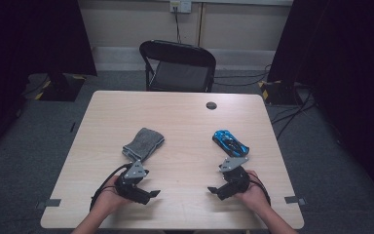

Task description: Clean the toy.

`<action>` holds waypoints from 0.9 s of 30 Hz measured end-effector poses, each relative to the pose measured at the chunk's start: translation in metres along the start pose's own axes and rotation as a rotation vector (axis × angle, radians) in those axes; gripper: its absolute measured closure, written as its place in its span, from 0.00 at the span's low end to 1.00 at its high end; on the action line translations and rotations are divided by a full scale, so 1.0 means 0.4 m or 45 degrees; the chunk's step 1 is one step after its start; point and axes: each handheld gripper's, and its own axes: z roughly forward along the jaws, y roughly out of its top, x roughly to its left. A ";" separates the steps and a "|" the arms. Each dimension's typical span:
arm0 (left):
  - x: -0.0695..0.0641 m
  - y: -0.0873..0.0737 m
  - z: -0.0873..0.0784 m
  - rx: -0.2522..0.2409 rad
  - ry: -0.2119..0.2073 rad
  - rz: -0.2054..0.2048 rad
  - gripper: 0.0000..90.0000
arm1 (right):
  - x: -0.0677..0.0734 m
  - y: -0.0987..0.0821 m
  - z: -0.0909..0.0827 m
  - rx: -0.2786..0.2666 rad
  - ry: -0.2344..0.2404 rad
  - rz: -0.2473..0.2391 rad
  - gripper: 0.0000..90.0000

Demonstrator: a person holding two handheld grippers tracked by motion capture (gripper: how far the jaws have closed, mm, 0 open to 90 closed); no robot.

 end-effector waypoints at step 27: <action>0.010 -0.051 -0.036 0.017 0.053 0.054 0.17 | -0.003 -0.030 0.008 -0.002 0.014 -0.014 0.01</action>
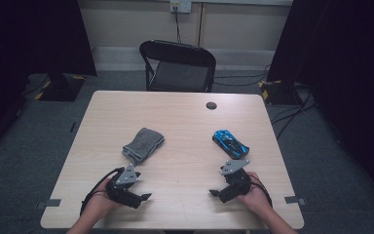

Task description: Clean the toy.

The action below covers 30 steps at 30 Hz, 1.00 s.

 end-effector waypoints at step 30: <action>0.028 -0.047 -0.013 0.042 0.028 0.024 0.16 | -0.010 -0.016 0.000 -0.030 0.021 0.038 0.00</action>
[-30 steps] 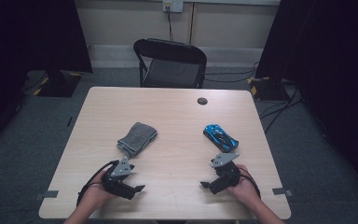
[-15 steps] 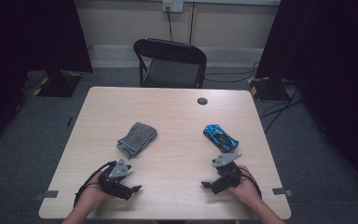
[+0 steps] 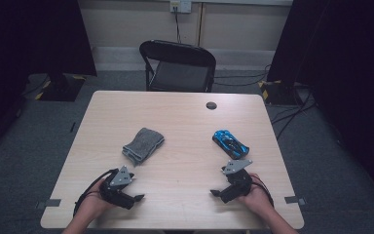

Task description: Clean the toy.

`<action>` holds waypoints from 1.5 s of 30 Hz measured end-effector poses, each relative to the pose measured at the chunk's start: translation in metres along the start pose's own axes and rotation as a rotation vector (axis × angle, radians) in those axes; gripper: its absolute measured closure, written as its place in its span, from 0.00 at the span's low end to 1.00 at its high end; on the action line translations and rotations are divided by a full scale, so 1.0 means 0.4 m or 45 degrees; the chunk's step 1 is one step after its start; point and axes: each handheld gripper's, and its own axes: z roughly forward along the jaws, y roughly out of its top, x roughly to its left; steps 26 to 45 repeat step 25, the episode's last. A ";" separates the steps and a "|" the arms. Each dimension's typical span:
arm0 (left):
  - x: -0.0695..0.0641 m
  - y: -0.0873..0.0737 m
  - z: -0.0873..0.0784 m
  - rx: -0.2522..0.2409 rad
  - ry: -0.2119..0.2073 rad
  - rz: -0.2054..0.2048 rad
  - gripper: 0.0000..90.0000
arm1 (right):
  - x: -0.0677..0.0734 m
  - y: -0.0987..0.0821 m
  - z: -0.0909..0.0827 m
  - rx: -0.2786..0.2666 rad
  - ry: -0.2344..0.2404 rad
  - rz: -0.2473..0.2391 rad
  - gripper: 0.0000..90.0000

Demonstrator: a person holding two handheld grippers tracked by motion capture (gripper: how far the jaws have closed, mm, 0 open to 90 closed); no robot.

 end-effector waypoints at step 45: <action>0.030 -0.029 0.002 -0.024 -0.019 -0.098 0.03 | 0.000 -0.003 -0.003 0.002 -0.008 0.010 0.00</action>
